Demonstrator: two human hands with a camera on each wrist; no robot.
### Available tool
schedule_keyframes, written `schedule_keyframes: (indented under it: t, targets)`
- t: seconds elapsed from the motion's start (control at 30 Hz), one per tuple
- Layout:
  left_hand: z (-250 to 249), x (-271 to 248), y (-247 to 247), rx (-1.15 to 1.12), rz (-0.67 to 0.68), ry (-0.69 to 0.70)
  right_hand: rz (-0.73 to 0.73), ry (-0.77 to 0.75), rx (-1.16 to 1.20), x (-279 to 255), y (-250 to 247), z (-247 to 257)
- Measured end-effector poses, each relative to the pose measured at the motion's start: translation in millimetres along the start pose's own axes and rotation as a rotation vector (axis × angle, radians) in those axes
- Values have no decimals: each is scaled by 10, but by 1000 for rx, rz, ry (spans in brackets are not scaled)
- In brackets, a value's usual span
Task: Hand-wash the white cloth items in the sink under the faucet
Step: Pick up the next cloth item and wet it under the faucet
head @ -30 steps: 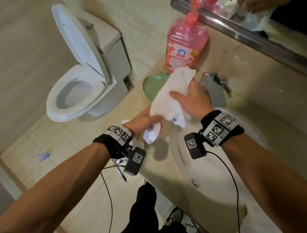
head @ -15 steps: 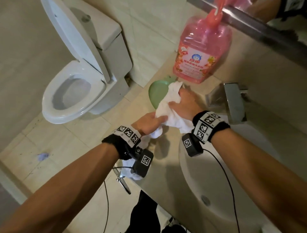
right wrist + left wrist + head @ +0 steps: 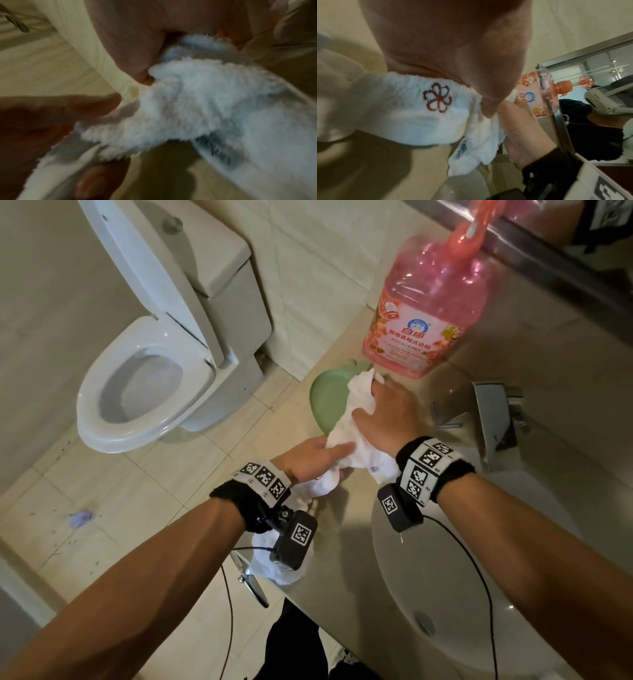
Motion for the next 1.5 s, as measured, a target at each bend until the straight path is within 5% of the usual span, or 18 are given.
schedule_keyframes:
  t: [0.17,0.27,0.4,0.5,0.57,0.63,0.7,0.9,1.07,1.2,1.33,1.5]
  targets:
    - [-320,-288,247,-72,233,61,-214,-144,106,-442,-407,-1]
    - [-468,-425,451,57,326,38,-75,-142,60,-625,-634,-137]
    - [-620,-595,769,638,395,4,187,-60,-234,-893,-896,-407]
    - [-865,-694,928,976,168,95,296,-231,-432,-1215,-1072,-407]
    - [-1100,-788,1055,863,-24,340,313,-345,-457,-1423,-1196,-406]
    - [-1335,-936,1278,793,-51,605,274,-350,-403,-1585,-1351,-460]
    - [-1474,-1033,1469,793,-62,711,232,-357,-361,-1730,-1525,-538]
    - [-1461,-1149,1482,777,-169,512,52,-344,-233,-2011,-2170,-941]
    - [-1645,-1328,1510,388,-304,601,106,-133,165,-2079,-2318,-1395]
    - [-1818,-1349,1659,78,-331,541,-108,-26,470,-2126,-2215,-1496]
    - [-2041,-1359,1934,-307,-317,522,-198,-89,696,-2286,-1885,-1070]
    - [-2074,-1338,2042,-150,-335,531,-245,63,834,-2182,-1834,-946]
Point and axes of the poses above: each hand's wrist, its own x-axis towards the middle knuckle, its own y-axis out of the palm, z = x × y, the point moved 5 cm from there along x, towards the middle knuckle, and after that the axes turned 7 degrees about y, right-handed, at the moved point
